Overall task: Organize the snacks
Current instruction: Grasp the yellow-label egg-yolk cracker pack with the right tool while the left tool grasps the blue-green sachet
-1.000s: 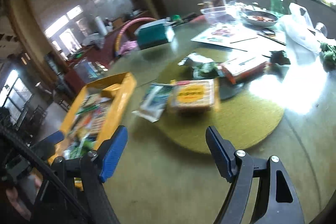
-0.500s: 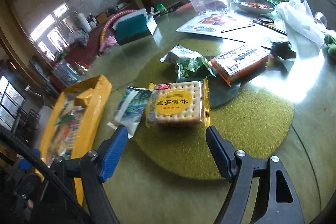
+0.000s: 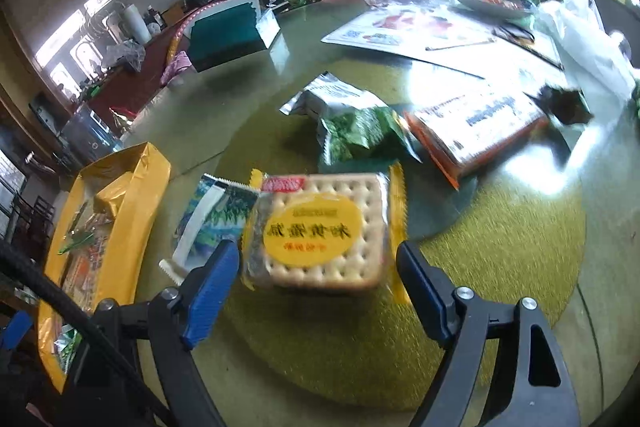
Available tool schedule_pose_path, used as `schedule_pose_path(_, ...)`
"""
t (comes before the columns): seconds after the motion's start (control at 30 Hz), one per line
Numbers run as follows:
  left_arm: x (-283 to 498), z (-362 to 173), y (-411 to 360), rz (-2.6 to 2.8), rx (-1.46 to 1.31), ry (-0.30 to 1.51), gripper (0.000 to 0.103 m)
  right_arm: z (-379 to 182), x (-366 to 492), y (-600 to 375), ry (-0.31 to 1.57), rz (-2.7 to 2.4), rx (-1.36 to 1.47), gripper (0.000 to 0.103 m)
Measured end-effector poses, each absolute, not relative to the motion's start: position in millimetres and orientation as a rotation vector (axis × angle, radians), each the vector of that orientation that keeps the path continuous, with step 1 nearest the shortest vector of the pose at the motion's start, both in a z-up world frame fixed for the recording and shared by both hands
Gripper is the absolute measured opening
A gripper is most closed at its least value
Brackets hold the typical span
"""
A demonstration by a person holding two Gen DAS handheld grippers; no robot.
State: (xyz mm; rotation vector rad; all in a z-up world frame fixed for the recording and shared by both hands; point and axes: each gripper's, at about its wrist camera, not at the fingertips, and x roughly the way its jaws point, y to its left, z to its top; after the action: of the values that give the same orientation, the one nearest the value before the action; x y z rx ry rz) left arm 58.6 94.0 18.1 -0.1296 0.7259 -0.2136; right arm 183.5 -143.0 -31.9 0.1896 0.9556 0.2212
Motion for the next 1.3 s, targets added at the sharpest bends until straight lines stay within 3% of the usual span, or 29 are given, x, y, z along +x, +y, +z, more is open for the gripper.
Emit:
schedule_pose_path(0.33, 56, 21, 99, -0.220, -0.154, 0.730, 0.095, -42, 199, -109, 0.953, 0.113, -0.045, 0.086)
schedule_pose_path(0.5, 63, 27, 82, -0.273, -0.143, 0.739, 0.095, -41, 182, -123, 0.970, 0.103, -0.042, 0.076)
schedule_pose_path(0.73, 106, 32, 23, -0.390, 0.046, 0.744, 0.095, -40, 120, -154, 0.988, 0.087, -0.008, 0.075)
schedule_pose_path(1.07, 217, -16, -23, -0.492, 0.249, 0.979, 0.094, -38, 78, -183, 0.959, 0.113, 0.108, 0.076)
schedule_pose_path(1.3, 231, -57, -38, -0.495, 0.369, 1.087, 0.094, -39, 77, -185, 0.950, 0.134, 0.130, 0.078)
